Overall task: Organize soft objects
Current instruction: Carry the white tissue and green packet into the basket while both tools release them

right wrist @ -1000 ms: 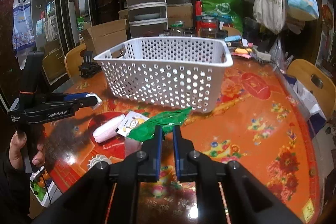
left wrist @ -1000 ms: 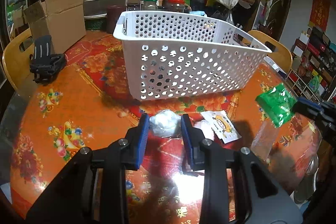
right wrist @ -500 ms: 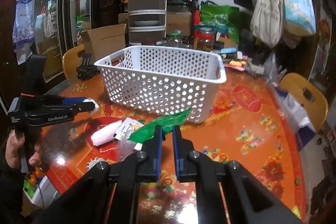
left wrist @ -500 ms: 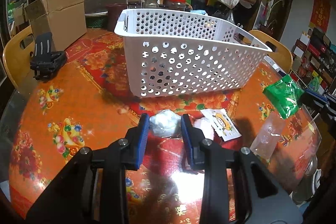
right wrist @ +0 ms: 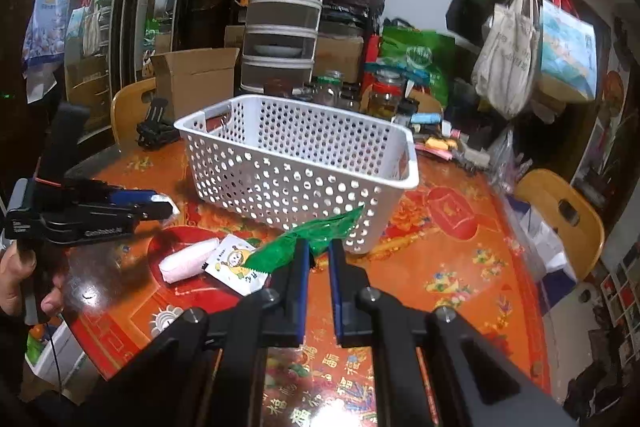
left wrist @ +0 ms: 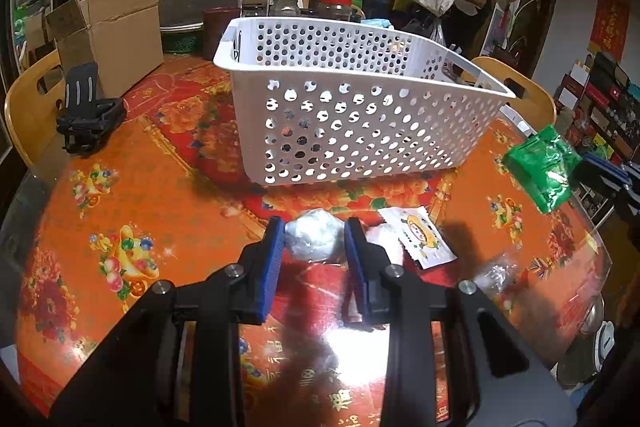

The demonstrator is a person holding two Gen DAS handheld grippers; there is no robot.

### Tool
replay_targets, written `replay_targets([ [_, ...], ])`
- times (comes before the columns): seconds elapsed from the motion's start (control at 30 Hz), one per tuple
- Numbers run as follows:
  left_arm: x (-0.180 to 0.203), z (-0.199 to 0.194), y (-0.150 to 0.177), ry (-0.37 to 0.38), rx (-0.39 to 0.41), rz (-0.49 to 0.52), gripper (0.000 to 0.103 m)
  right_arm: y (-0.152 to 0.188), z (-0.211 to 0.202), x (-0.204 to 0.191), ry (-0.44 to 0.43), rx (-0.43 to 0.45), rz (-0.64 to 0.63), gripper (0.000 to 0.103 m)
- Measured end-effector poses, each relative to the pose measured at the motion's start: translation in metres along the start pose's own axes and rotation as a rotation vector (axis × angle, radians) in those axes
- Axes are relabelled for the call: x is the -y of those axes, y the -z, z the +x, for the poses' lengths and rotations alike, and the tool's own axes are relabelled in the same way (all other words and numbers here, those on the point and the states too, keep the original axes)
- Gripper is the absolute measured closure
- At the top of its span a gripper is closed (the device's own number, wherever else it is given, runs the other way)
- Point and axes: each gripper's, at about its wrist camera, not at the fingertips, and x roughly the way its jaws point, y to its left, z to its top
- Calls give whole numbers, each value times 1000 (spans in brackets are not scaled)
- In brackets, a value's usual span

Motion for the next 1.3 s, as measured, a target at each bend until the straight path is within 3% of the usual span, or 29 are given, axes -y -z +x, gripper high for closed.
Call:
replay_targets([
  [0.33,10,-17,-24,7,27,25,74,-14,-2,10,-13,34,39,95],
  [0.83,32,-49,-112,-12,103,80,74,-60,0,24,-26,87,65,95],
  [1.03,34,-37,-152,-24,87,86,74,-85,16,31,-30,79,71,95],
  [1.3,30,22,-188,-25,-15,64,74,-115,62,45,-31,9,87,95],
])
